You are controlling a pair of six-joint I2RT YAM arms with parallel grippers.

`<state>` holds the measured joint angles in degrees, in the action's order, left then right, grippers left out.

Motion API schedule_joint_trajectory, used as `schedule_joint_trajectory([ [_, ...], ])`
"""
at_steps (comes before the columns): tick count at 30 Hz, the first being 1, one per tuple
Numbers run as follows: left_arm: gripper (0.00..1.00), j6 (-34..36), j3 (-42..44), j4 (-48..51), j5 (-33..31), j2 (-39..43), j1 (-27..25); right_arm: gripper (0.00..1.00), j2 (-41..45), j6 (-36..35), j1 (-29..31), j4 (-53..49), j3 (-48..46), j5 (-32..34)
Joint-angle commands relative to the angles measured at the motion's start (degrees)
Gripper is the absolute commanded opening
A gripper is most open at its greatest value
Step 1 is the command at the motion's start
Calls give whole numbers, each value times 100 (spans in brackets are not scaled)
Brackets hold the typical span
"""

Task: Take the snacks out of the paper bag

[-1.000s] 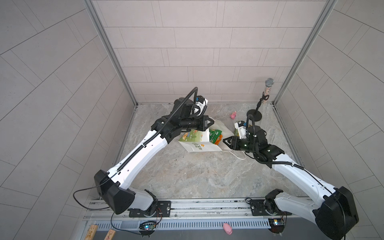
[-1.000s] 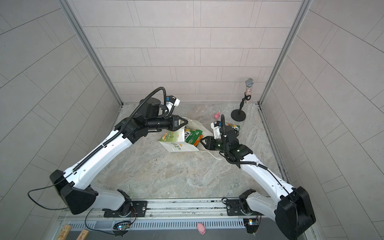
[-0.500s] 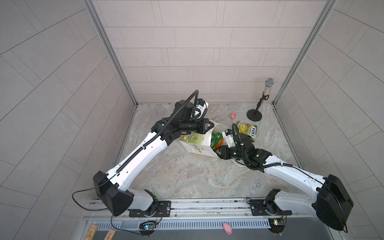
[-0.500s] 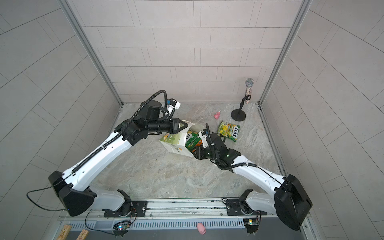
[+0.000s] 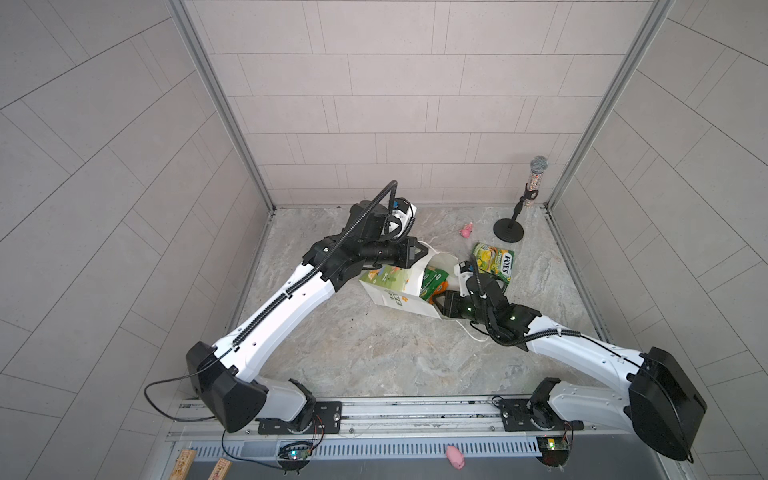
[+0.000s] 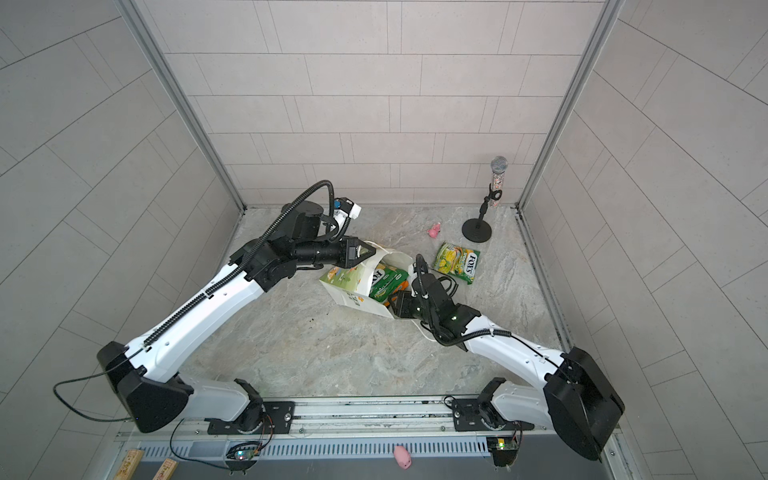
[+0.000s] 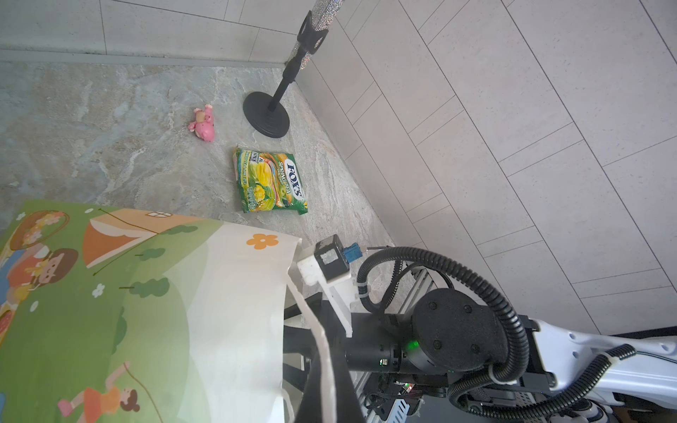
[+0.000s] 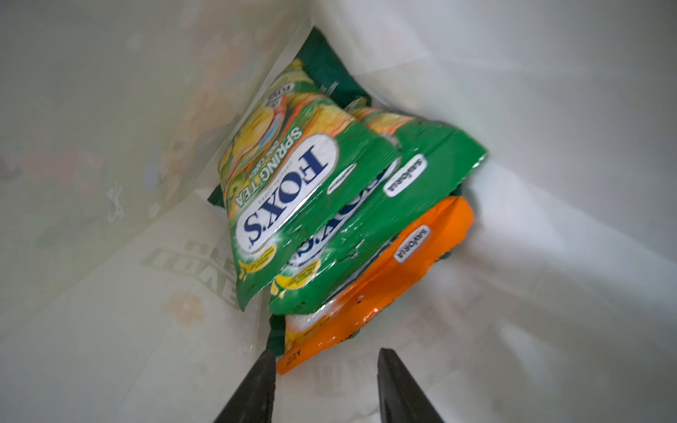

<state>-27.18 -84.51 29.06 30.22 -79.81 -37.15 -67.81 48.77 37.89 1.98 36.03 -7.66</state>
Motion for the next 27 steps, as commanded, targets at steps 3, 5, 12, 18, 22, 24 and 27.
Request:
schedule_joint_trajectory([
  [3, 0, 46, 31, -58, 8, 159, -27, 41, 16, 781, 34, 59, -17, 1021],
  [5, 0, 46, 31, -58, 14, 150, -32, 38, 11, 869, 34, 19, -7, 1211],
  [12, 0, 46, 22, -67, -3, 150, -34, 33, -191, 1068, 34, -288, 217, 1392],
  [18, 0, 46, 27, -72, -9, 141, -33, 29, -445, 1202, 34, -105, 193, 1250],
  [22, 0, 46, 49, -76, -18, 150, -35, 27, -624, 1263, 34, 6, 246, 1216],
  [24, 0, 46, 40, -76, -24, 150, -38, 27, -734, 1300, 34, 116, 271, 1167],
  [27, 0, 34, 23, -85, -21, 141, -36, 27, -936, 1347, 27, 189, 362, 1067],
])
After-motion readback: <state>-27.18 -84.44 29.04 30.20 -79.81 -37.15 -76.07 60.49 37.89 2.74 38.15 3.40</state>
